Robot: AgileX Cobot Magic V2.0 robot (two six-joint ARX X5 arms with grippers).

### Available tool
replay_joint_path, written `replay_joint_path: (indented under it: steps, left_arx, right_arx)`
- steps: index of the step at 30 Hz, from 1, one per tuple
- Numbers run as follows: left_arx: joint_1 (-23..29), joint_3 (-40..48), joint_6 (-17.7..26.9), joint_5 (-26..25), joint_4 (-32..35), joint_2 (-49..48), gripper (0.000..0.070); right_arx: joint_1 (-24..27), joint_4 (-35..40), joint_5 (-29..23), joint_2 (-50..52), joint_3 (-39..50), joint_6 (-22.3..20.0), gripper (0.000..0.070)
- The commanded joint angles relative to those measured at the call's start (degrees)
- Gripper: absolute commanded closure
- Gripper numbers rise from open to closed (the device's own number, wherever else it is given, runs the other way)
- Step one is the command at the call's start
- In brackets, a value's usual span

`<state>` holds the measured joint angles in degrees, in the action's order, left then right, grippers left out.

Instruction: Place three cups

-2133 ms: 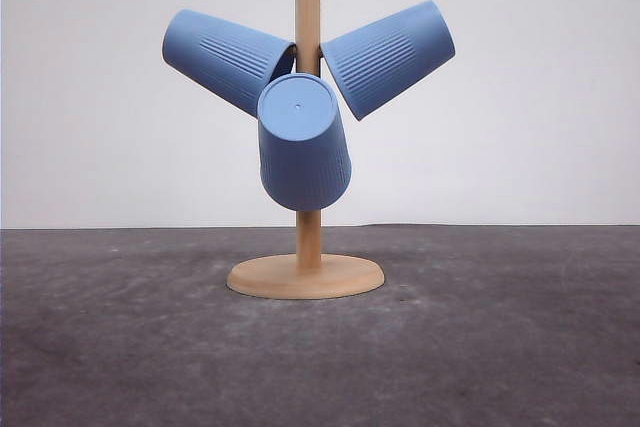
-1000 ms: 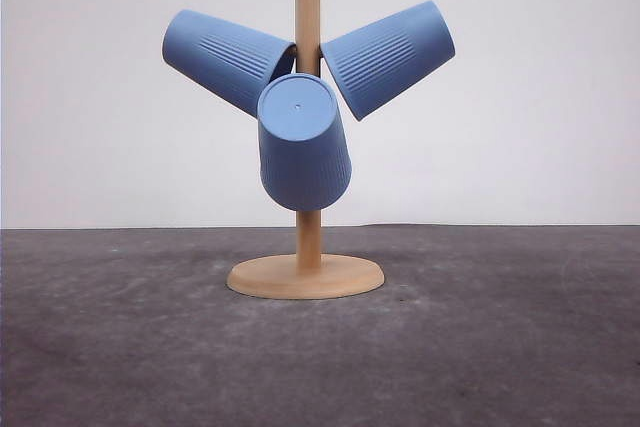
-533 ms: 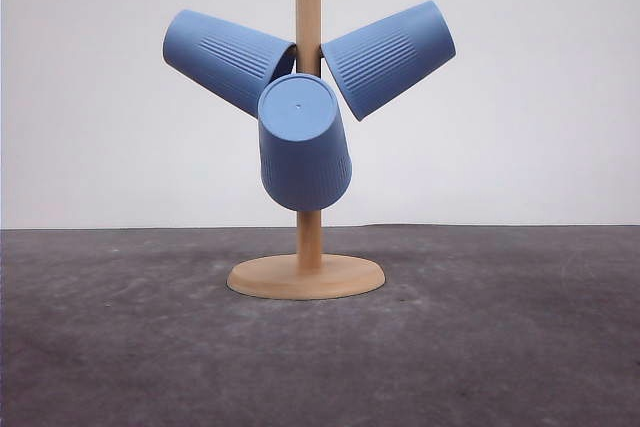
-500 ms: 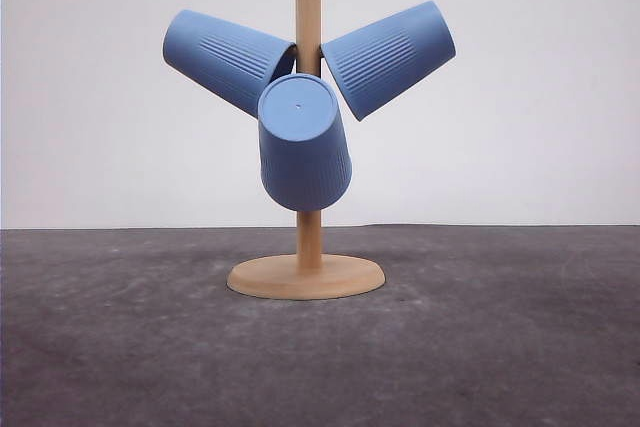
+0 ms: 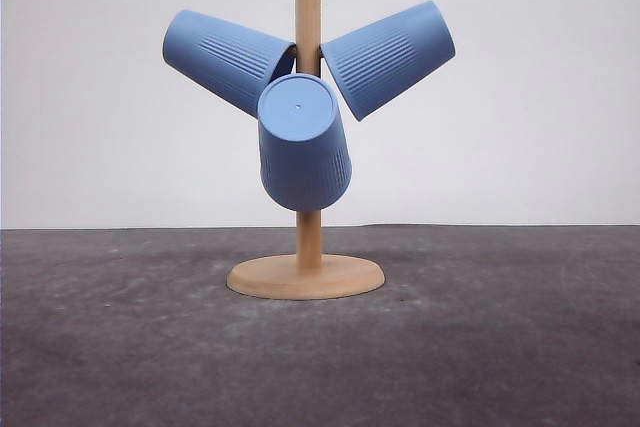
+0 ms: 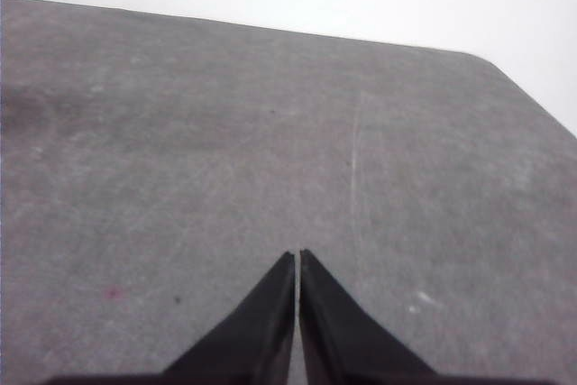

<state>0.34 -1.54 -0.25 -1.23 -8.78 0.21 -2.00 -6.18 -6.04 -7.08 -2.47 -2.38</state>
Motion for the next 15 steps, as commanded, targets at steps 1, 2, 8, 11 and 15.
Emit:
replay_joint_path:
  steps: [1,2,8,11,15]
  left_arx:
    - [0.0,0.8,-0.4,0.2,0.7,0.0,0.07]
    - [0.0,0.8,-0.4,0.2,0.7,0.0,0.07]
    - [0.0,0.8,-0.4,0.2,0.7,0.0,0.07]
    - [0.0,0.8,-0.4,0.2,0.7,0.0,0.07]
    - [0.0,0.8,-0.4,0.2,0.7,0.0,0.07]
  right_arx:
    - [0.2,1.1,-0.1,1.4,1.1,2.0,0.0697]
    - [0.3,0.5,-0.1,2.5,1.7,2.4,0.0697]
    - [0.3,-1.0,-3.4,6.8,1.8,2.8,0.0697]
    - [0.3,-0.8,-3.5,6.9,1.8,3.2,0.0697]
    - [0.4,-0.7,-3.2,6.9,1.8,4.7,0.0697]
